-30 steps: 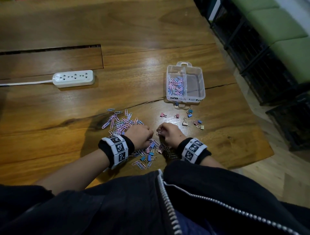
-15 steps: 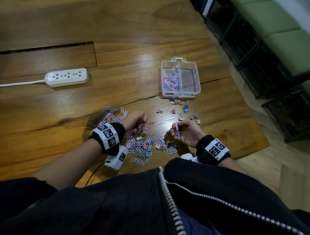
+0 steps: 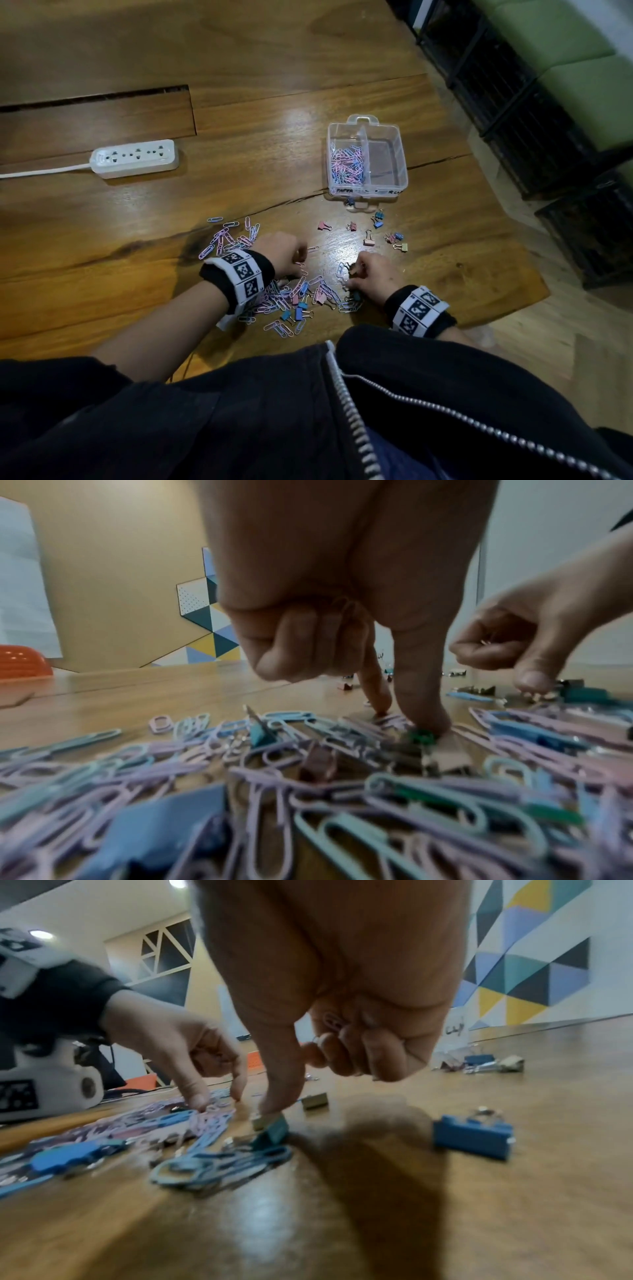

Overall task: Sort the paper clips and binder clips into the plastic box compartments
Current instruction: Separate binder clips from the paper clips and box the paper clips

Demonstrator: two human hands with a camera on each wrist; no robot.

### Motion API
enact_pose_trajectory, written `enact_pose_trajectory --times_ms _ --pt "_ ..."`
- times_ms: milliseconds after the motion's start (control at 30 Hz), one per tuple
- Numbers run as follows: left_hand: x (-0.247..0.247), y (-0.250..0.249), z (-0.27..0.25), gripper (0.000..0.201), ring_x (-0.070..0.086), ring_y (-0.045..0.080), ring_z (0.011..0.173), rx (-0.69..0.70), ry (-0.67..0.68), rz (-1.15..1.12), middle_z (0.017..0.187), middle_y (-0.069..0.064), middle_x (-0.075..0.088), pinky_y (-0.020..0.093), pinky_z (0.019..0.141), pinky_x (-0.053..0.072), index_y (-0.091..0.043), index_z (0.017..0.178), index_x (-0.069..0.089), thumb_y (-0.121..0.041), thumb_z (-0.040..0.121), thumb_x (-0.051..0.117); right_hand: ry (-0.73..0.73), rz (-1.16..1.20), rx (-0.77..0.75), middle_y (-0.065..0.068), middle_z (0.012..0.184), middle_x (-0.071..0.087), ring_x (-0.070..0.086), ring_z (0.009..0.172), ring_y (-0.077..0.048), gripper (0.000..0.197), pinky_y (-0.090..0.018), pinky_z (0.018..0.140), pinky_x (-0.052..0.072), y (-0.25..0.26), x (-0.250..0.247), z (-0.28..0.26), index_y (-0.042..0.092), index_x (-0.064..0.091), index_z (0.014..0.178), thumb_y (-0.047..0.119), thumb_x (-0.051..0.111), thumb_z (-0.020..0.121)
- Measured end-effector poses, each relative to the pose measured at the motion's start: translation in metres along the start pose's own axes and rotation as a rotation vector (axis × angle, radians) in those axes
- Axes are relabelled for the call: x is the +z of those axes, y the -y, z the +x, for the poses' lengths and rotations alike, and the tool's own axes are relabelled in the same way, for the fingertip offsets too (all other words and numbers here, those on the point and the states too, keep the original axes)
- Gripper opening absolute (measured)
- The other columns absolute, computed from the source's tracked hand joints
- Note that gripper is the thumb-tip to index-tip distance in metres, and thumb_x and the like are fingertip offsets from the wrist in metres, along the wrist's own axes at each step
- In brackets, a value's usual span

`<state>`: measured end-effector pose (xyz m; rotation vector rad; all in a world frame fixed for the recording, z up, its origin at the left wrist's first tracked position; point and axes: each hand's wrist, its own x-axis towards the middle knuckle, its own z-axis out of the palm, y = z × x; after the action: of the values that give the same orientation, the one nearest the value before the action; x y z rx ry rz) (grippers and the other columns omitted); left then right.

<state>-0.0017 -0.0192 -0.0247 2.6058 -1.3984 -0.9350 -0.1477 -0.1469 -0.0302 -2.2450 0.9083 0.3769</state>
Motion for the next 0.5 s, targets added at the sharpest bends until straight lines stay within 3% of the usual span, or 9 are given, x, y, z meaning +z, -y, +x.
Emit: enact_pose_trajectory --times_ms 133,200,300,400,500 --pt "0.007 -0.003 0.001 0.026 0.061 0.019 0.096 0.046 -0.018 0.188 0.104 0.003 0.065 0.033 0.083 0.054 -0.016 0.106 0.06 -0.035 0.089 0.054 -0.104 -0.019 -0.046 -0.004 0.1 0.055 0.05 0.096 -0.02 0.015 -0.033 0.085 0.044 -0.006 -0.011 0.008 0.017 0.049 0.077 0.014 0.063 0.08" --pt "0.012 -0.005 0.0 0.028 0.062 0.021 0.094 0.065 -0.026 0.25 0.102 0.005 0.064 0.034 0.083 0.054 -0.012 0.106 0.057 -0.034 0.093 0.046 -0.115 0.014 -0.1 -0.002 0.1 0.054 0.047 0.093 -0.016 0.007 -0.028 0.081 0.04 -0.001 -0.01 0.01 0.013 0.055 0.084 0.015 0.061 0.082" --pt "0.014 -0.004 0.0 0.03 0.06 0.023 0.092 0.073 -0.021 0.217 0.099 0.007 0.061 0.034 0.081 0.053 -0.009 0.105 0.053 -0.033 0.096 0.039 -0.037 0.044 -0.14 0.0 0.098 0.052 0.045 0.088 -0.013 0.015 -0.022 0.072 0.036 0.008 -0.004 0.01 0.012 0.059 0.092 0.019 0.065 0.08" --pt "0.006 -0.001 0.002 0.024 0.05 0.019 0.075 -0.007 0.02 -0.242 0.077 0.0 0.049 0.023 0.063 0.043 -0.01 0.092 0.05 -0.027 0.098 0.034 0.039 -0.088 -0.199 -0.001 0.098 0.05 0.045 0.09 -0.014 0.021 -0.023 0.073 0.035 0.011 0.0 0.01 0.015 0.06 0.101 0.023 0.063 0.081" --pt "-0.004 0.004 0.005 0.024 0.041 0.011 0.05 -0.14 0.043 -1.032 0.065 0.0 0.039 0.018 0.044 0.033 -0.011 0.074 0.041 -0.011 0.095 0.029 0.069 -0.228 -0.235 -0.005 0.103 0.053 0.048 0.095 -0.019 0.023 -0.024 0.076 0.035 0.012 0.001 0.014 0.01 0.058 0.103 0.025 0.055 0.087"
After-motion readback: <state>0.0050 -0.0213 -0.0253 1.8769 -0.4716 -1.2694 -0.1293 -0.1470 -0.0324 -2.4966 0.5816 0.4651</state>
